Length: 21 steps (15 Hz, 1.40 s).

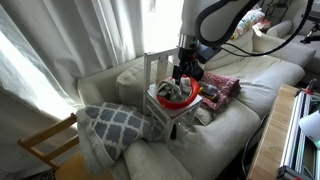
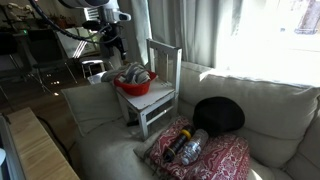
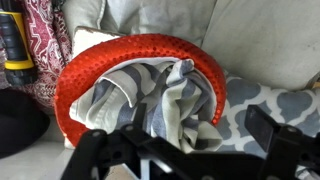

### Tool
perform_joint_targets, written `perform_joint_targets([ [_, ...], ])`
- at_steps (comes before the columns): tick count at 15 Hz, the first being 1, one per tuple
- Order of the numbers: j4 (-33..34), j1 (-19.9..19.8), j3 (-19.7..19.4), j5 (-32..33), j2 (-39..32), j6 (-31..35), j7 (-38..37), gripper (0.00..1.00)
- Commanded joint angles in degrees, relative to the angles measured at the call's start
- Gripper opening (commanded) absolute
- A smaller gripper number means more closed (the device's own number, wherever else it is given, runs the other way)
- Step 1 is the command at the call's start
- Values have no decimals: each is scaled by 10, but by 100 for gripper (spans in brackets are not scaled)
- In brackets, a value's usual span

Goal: Put the striped towel on the backrest of the chair then turn the red hat upright

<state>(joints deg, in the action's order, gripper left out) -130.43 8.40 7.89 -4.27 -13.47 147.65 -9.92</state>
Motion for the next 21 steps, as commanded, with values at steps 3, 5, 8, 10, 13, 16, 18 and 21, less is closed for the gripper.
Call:
perform_joint_targets([
  [3, 21, -12, -5, -32, -43, -2, 10, 100],
  [5, 30, -17, -5, -37, -61, 14, 25, 100],
  [8, 42, -15, -14, -14, -84, 48, 30, 100],
  [10, 48, -11, -21, 2, -97, 78, 33, 100],
  [13, 53, -7, -34, 18, -118, 125, 26, 100],
  [16, 56, -14, -28, 9, -137, 157, 38, 100],
  [18, 55, -9, -32, 13, -145, 181, 37, 100],
  [21, 54, -11, -27, 10, -152, 201, 42, 95],
])
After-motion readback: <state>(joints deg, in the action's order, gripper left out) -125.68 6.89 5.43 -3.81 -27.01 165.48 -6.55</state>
